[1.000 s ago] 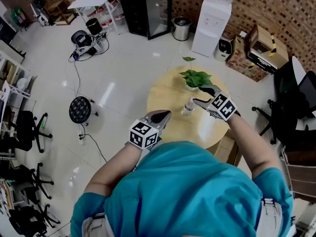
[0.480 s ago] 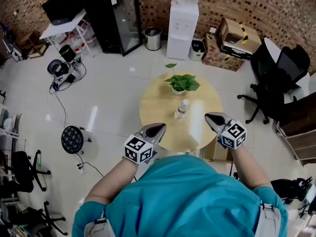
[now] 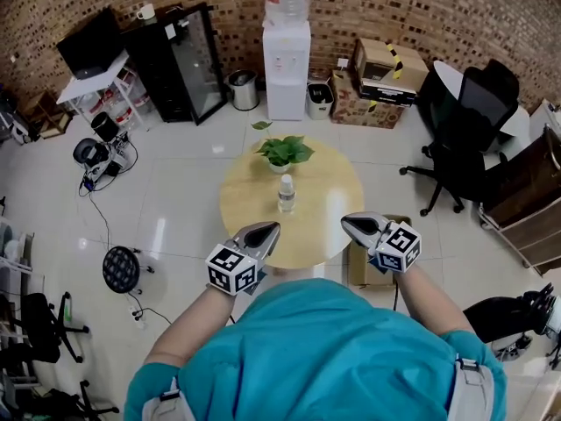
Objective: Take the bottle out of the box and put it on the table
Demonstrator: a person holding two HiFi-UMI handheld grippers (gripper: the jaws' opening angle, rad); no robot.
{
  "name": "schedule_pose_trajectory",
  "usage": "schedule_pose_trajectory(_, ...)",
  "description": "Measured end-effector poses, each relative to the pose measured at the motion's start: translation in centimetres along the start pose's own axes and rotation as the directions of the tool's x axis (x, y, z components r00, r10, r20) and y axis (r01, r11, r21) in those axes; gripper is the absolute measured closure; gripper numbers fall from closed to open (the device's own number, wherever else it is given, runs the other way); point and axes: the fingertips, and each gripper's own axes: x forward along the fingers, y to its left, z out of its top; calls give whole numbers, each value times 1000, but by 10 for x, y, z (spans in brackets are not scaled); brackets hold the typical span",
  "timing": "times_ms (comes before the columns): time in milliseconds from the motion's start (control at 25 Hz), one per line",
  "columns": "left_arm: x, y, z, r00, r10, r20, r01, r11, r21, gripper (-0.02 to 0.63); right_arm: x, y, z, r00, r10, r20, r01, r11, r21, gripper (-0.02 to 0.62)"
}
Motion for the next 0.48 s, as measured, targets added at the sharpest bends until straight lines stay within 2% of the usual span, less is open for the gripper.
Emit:
schedule_pose_trajectory(240,70,-133,-33,997,74,12,-74,997,-24,606,-131,8,-49,994,93,55,-94,996,13,594)
schedule_pose_trajectory(360,100,-183,-54,997,77,-19,-78,996,-53,606,-173,5,-72,989,122,89,-129,989,77,594)
schedule_pose_trajectory(480,107,-220,-67,995,79,-56,-81,996,-26,606,-200,8,-88,985,132,115,-147,980,136,594)
